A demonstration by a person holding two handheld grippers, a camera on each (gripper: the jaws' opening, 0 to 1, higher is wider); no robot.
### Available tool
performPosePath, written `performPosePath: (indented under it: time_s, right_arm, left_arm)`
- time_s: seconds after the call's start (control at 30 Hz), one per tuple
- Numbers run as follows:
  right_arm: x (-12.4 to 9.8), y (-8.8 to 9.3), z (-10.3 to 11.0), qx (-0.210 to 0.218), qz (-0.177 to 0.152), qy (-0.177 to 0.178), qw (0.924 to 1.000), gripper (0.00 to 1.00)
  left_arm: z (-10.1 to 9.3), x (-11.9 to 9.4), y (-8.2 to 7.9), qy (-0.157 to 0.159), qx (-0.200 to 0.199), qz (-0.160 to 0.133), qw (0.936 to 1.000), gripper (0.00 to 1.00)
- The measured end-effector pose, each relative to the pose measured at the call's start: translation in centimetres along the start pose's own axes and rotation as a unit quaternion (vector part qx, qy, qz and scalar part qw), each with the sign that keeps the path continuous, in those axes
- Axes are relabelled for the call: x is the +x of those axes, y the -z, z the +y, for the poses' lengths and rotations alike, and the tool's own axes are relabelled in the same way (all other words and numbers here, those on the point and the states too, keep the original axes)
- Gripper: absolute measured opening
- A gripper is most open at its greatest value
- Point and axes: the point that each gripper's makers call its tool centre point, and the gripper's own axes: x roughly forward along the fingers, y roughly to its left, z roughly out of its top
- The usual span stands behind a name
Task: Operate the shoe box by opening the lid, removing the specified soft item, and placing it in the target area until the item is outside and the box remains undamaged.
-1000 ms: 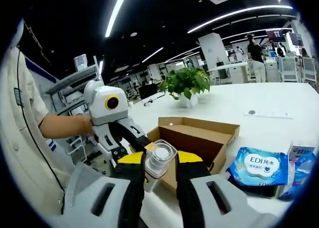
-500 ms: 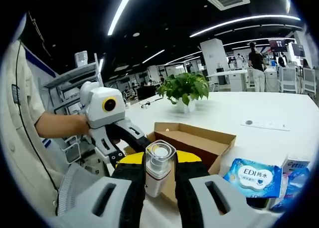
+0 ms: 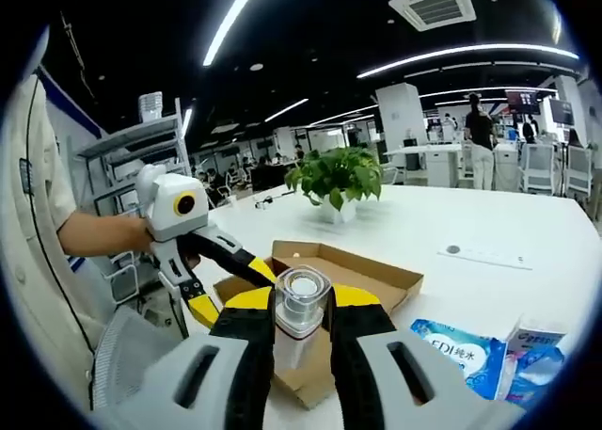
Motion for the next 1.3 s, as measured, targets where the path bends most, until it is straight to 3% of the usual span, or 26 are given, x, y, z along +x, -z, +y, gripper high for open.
performPosePath:
  time_s: [0.6,1.3]
  right_arm:
    - [-0.4,-1.0,-6.7,-0.042,0.005,0.045,0.9981,0.19]
    - [1.9,0.1,-16.0,-0.068,0.027,0.1,0.9923,0.19]
  left_arm:
    - [3.8,-5.5,1.9,-0.102,-0.039,-0.02,0.9938,0.64]
    - [6.7,-11.6,4.5,-0.217,-0.079,-0.031,0.9725,0.79]
